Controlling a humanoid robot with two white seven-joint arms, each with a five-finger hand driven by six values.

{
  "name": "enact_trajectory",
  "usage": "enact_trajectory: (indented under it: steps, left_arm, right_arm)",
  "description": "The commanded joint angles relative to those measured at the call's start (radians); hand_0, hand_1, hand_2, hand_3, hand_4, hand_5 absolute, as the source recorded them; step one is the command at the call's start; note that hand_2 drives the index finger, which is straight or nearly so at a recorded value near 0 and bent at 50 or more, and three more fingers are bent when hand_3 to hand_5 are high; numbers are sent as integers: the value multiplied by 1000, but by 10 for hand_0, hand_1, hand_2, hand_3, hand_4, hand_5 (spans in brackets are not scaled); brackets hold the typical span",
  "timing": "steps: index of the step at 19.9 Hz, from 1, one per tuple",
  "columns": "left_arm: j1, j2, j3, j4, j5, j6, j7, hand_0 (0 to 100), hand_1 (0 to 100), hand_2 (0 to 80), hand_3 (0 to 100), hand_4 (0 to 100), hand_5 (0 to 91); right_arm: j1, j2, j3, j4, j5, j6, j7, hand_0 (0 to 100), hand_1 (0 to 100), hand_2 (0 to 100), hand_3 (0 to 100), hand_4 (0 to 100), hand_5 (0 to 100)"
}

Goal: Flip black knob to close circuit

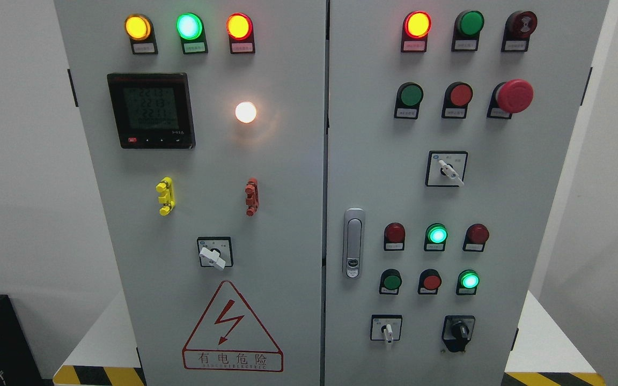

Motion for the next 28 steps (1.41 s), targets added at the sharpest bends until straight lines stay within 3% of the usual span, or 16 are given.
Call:
enact_trajectory:
  steps: [1,9,19,23,28]
  left_arm:
    - [0,0,-20,23,-22,1,1,0,0,0,0,0,0]
    - [0,0,-20,21,-20,1,1,0,0,0,0,0,0]
    - [0,0,-20,21,-20,1,1,0,0,0,0,0,0]
    - [0,0,-20,21,-21,1,1,0,0,0,0,0,0]
    - [0,0,-20,23,-22,1,1,0,0,0,0,0,0]
  right_arm:
    - [-8,53,-62,-167,81,34,-11,0,100,756,915,730,725]
    - [-9,53,-31,-268,115,144,-7,0,77,761,916,728,721]
    - [-49,54,-25,-325,184,210,16,0,88,765,921,719,707]
    - [-52,54,-17,-350,190,240,44,0,180,758,916,717,697]
    - [-69,54,-16,-357,214,261,64,0,187,752,914,714,695]
